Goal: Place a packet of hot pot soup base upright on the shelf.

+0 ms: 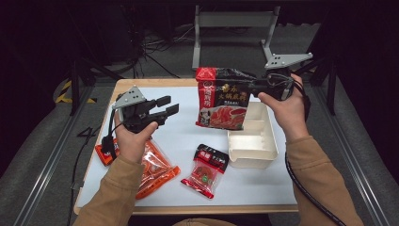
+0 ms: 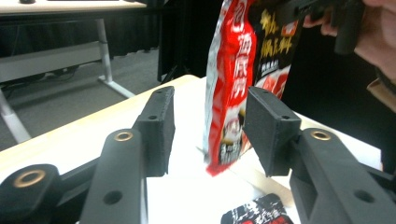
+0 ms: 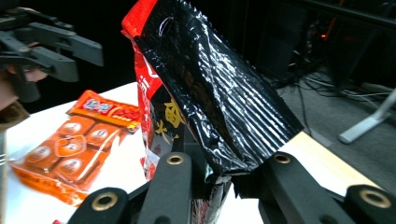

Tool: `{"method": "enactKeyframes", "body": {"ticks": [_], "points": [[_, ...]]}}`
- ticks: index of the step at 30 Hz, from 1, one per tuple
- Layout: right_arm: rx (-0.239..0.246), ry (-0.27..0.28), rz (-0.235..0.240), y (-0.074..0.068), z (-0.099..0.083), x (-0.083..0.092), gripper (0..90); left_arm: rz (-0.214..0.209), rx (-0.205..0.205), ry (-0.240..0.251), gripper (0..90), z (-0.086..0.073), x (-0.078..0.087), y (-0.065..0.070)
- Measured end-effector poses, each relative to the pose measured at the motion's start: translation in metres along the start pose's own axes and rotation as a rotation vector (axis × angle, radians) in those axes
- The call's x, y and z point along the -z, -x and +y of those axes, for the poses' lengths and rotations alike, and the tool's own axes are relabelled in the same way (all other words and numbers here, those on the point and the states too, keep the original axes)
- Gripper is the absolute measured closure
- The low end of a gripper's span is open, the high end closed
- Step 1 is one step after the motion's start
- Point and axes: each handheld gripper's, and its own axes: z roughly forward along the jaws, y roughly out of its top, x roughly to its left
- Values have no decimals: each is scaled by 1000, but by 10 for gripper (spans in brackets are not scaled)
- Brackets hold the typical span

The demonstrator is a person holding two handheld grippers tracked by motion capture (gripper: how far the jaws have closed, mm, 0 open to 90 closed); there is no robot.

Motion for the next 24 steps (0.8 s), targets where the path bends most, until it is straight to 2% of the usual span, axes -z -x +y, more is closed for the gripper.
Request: {"method": "enactKeyframes", "body": {"ticks": [2,18,24], "points": [[2,2,-14,3,0,3,786,26,-9,-10,512,-2,2,-2],[6,14,-112,35,-3,23,783,74,15,-68,435,-20,12,-15],[16,28,-140,43,-6,27,783,97,4,-86,411,-23,13,-16]]}}
